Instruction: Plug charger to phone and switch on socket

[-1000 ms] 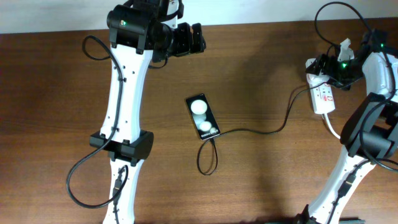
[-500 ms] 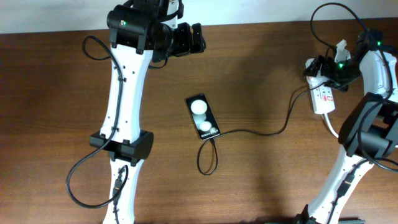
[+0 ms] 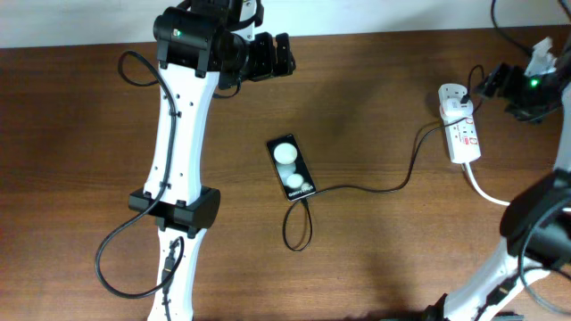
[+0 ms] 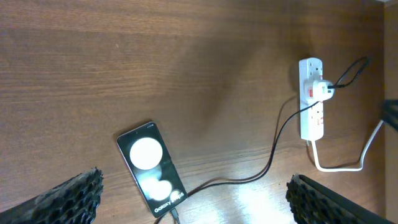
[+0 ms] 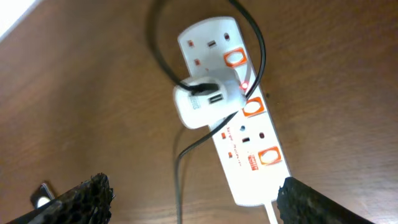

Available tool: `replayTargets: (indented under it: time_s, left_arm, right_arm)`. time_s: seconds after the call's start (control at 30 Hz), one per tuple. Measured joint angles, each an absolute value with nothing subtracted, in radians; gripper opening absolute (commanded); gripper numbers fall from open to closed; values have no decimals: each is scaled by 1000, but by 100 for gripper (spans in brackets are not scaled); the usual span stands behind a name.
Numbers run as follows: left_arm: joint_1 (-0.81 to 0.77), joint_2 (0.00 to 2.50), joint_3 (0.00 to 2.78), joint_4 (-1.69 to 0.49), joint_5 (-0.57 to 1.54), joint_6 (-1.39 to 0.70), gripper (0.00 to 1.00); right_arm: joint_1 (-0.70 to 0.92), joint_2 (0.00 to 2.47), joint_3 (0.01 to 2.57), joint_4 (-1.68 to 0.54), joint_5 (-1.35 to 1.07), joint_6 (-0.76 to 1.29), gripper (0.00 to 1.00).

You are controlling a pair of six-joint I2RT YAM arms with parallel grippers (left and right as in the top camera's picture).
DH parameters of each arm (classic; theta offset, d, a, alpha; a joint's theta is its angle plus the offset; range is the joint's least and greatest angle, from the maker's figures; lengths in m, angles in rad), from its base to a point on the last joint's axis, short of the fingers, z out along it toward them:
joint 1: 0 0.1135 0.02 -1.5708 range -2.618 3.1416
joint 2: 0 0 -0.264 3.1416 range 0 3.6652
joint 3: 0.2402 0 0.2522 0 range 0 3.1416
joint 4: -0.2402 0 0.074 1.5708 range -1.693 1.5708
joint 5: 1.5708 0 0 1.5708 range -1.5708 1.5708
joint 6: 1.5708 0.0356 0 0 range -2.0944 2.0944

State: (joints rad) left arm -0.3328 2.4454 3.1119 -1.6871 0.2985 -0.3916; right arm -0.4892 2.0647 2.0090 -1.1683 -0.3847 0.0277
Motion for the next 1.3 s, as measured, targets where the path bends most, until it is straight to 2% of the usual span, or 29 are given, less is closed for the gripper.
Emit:
replayTargets:
  time_s: [0.27,0.47,1.03,1.1,1.17,1.3]
  left_arm:
    - [-333,2445,3112,-1687,299,-392,99]
    - [-333,2445,3112,-1687,299,-392,99]
    - [-333,2445,3112,-1687,299,-392,99]
    - [-333,2445,3112,-1687,299,-392,99]
    - [-333,2445,3112,-1687,299,-392,99]
    - [-333,2445,3112,-1687,299,-392,99]
  right_arm:
    - [-489,1758,2010,-1416,-295,53,88]
    - [-489,1710,2009,-1581,-284,47,85]
    - [-489,1710,1976,-1618,-284,-12,85]
    - [-489,1710,1976,-1616,-284,-12,86]
    - [-489,1710,1976,-1616,-284,-12,99]
    - [-489,1710,1976,-1612,-284,-12,99]
